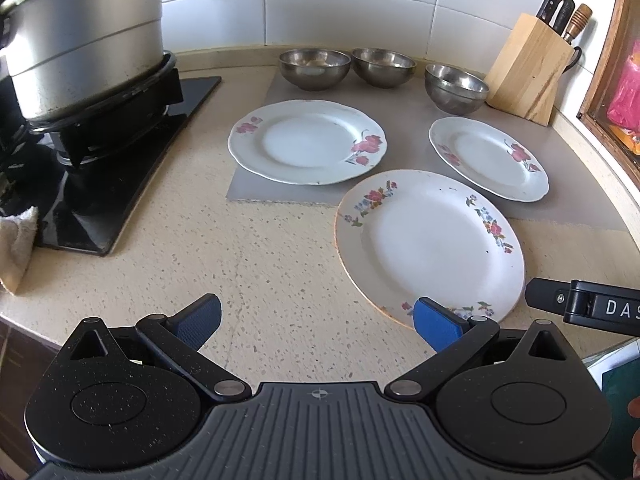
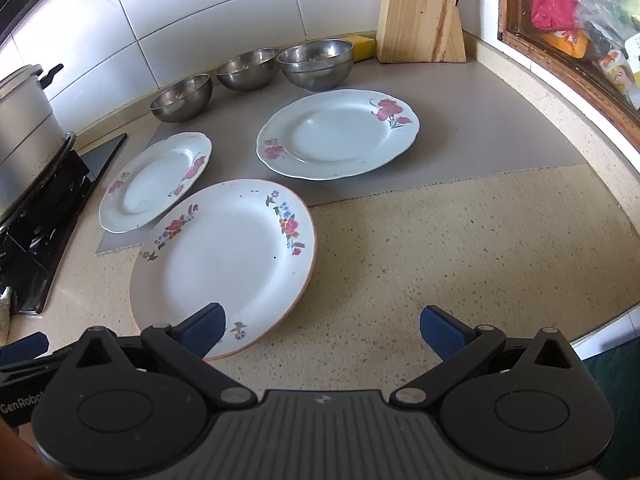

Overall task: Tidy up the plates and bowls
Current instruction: 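Move both grippers toward the rim of the large orange-rimmed floral plate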

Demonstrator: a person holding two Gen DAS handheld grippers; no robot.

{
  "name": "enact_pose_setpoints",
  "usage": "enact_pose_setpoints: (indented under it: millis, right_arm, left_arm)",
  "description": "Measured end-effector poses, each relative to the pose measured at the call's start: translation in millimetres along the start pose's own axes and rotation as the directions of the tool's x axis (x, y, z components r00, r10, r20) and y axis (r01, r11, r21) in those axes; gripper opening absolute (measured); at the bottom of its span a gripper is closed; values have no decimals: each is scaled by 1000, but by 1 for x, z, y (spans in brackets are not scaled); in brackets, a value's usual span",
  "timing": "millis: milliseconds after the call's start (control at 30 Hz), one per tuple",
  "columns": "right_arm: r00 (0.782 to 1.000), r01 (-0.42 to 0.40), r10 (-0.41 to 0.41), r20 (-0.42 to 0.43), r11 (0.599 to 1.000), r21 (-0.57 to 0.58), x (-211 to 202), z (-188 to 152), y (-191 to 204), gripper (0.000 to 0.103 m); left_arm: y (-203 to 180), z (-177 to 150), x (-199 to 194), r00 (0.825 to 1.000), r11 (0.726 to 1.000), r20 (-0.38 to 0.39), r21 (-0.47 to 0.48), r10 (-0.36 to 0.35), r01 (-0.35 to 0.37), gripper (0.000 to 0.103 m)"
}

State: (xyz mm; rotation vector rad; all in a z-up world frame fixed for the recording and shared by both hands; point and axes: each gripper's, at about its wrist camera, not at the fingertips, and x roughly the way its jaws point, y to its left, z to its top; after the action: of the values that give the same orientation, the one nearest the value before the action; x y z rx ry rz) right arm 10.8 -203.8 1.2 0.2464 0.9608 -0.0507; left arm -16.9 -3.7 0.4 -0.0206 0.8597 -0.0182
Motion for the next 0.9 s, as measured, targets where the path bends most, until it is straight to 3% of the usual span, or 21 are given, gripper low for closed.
enact_pose_setpoints:
  millis: [167,200,900]
  right_arm:
    - [1000,3,-3,5,1000,5,-2,1,-3,84]
    - [999,36,-35,7,999,-16,-3,-1,-4,84]
    - [999,43,-43,12,999,-13,-4,-5,-5,84]
  left_arm:
    - [-3,-1,-2,1000,1000,10,9,-9,8,98]
    - [-4,-2,-2,1000,1000,7,10,-9,9,98]
    - [-7,-5,2,999,999,-24,29,-40,40,98]
